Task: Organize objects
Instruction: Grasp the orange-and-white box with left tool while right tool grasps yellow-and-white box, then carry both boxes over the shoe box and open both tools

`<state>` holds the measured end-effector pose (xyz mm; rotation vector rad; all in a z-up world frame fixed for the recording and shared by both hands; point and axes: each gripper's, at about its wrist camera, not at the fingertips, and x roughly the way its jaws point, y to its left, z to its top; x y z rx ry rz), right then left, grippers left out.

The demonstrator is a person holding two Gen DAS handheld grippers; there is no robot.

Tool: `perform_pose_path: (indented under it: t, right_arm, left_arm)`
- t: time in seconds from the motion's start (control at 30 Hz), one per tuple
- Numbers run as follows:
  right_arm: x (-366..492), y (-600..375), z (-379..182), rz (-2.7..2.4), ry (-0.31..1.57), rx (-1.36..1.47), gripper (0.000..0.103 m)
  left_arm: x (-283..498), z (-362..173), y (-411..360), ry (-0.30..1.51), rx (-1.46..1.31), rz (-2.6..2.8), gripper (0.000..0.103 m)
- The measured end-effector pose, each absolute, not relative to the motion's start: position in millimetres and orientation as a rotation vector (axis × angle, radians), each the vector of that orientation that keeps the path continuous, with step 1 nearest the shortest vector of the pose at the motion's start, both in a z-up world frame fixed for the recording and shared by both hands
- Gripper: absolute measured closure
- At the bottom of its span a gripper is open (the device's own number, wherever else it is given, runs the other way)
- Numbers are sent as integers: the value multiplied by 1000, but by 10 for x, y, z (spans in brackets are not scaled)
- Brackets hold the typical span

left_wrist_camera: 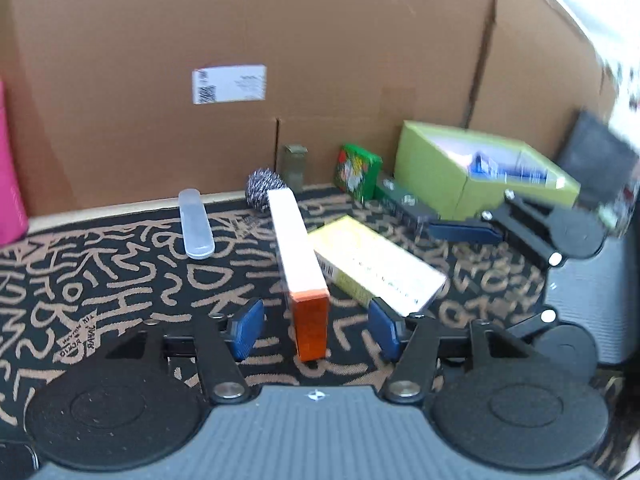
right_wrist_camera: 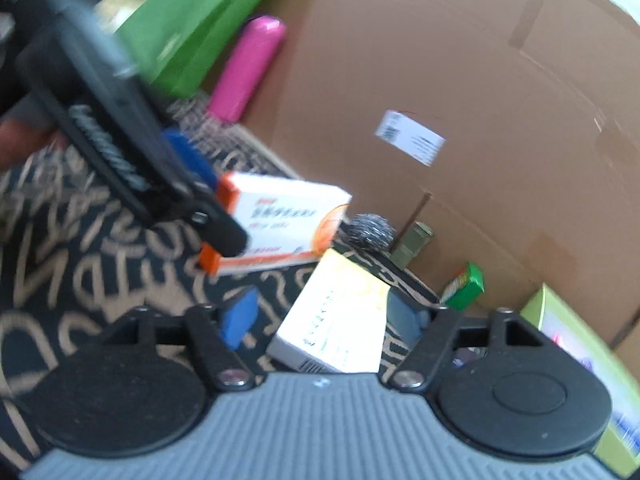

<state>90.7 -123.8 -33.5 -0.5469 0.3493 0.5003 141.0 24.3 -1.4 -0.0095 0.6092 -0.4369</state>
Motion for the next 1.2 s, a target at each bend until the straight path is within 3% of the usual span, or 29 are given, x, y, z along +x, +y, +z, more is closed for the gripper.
perform_pose_path:
  t: [0.2,0.23,0.27,0.3,0.6,0.73,0.93,1.07,1.13,1.2]
  right_arm:
    - [1243,-1282,-303,445,484,-369,14]
    - [1301,-1281,-327,434,509,-354,17]
    - [1348,-1292,-360,432,539,-339,29]
    - [1377,-1316,-384,436,561,-332,35]
    - [1267,-1843,-372,288,582,-233,35]
    - [1289,-1930,-355,279,595,-193,34]
    - [1253,-1858,-388,267,590,-257,34]
    - [1282,-1890,-408,267,605,-244,33]
    - [1290,-1908,-414,275,615,-235,33]
    - [1274,-1907,-412,291,620,-234,36]
  left_arm:
    - [1645,32,195,620,-126,-393,39]
    - [1686,32,167,628,-149,-397,40]
    - [1716,27,130,633,-168,-407,41]
    - [1742,29,84,640,-178,-420,41]
    - [1763,-98,-394,692,-121,-533,40]
    - [1723,-106,-394,668,-71,-439,24]
    - [1849,-237,-464,767,-63,-422,19]
    - [1892,-270,-530,741,-26,-385,18]
    - [1909,-273,-545,730,16,-367,28]
    - [1913,-253,-513,730,50,-358,29]
